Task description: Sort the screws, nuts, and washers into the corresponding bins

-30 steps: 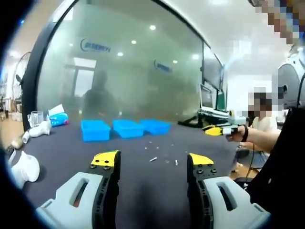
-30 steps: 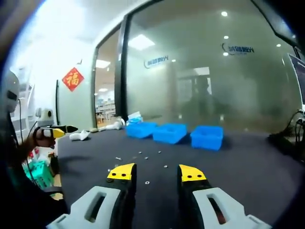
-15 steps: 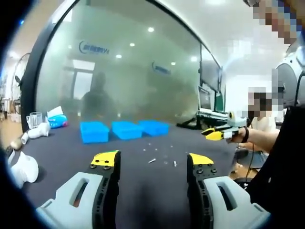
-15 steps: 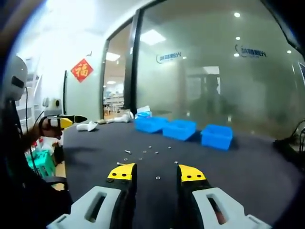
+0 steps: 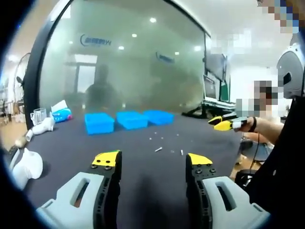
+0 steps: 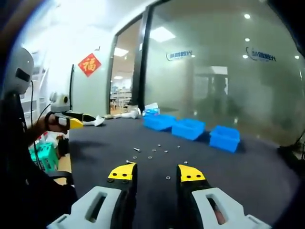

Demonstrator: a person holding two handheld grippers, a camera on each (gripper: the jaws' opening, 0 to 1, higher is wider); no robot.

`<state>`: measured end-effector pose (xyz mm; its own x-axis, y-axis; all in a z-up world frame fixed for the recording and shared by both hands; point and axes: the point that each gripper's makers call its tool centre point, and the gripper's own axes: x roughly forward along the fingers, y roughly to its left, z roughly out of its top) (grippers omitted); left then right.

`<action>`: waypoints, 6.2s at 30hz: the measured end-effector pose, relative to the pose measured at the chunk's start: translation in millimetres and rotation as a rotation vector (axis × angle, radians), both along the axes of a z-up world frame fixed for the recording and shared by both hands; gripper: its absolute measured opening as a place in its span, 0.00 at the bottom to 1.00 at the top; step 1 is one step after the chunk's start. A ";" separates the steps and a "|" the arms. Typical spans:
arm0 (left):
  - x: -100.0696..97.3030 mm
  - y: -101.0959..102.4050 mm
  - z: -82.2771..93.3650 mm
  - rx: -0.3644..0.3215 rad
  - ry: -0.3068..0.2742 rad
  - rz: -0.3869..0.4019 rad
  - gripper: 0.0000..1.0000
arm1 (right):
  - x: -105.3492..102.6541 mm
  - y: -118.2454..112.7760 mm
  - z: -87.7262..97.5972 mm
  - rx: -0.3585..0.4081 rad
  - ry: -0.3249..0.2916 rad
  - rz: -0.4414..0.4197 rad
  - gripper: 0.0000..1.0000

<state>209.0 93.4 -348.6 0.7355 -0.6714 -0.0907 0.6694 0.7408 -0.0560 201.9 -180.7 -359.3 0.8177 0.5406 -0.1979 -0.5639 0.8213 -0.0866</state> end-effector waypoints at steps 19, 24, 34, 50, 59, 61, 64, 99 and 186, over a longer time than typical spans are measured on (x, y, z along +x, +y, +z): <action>-1.4 1.2 -4.8 0.012 0.012 -0.005 0.52 | -18.4 25.8 -5.8 -0.170 0.087 0.182 0.29; -2.7 0.9 -6.2 0.018 0.014 -0.011 0.52 | -9.5 28.3 -10.8 -0.233 0.118 0.232 0.29; -5.0 -1.1 -11.0 0.051 0.020 -0.033 0.52 | 0.0 39.0 -23.2 -0.359 0.184 0.374 0.28; -10.7 -8.5 -21.8 0.075 0.056 -0.079 0.52 | 35.0 79.3 -26.7 -0.597 0.204 0.600 0.28; -8.6 -3.2 -23.0 0.072 0.062 -0.070 0.52 | 47.2 98.0 -41.8 -0.726 0.242 0.709 0.27; -8.4 -2.6 -22.9 0.070 0.061 -0.068 0.52 | 50.3 101.5 -44.3 -0.746 0.249 0.724 0.27; -8.8 -2.2 -23.6 0.070 0.062 -0.069 0.52 | 55.6 102.7 -51.5 -0.801 0.258 0.747 0.26; -8.6 2.2 -29.2 0.044 0.083 -0.076 0.51 | 40.4 122.1 -82.5 -0.883 0.399 0.905 0.02; 2.1 5.0 -11.5 0.011 0.030 0.001 0.48 | 259.7 -94.5 63.2 0.122 0.005 -0.356 0.01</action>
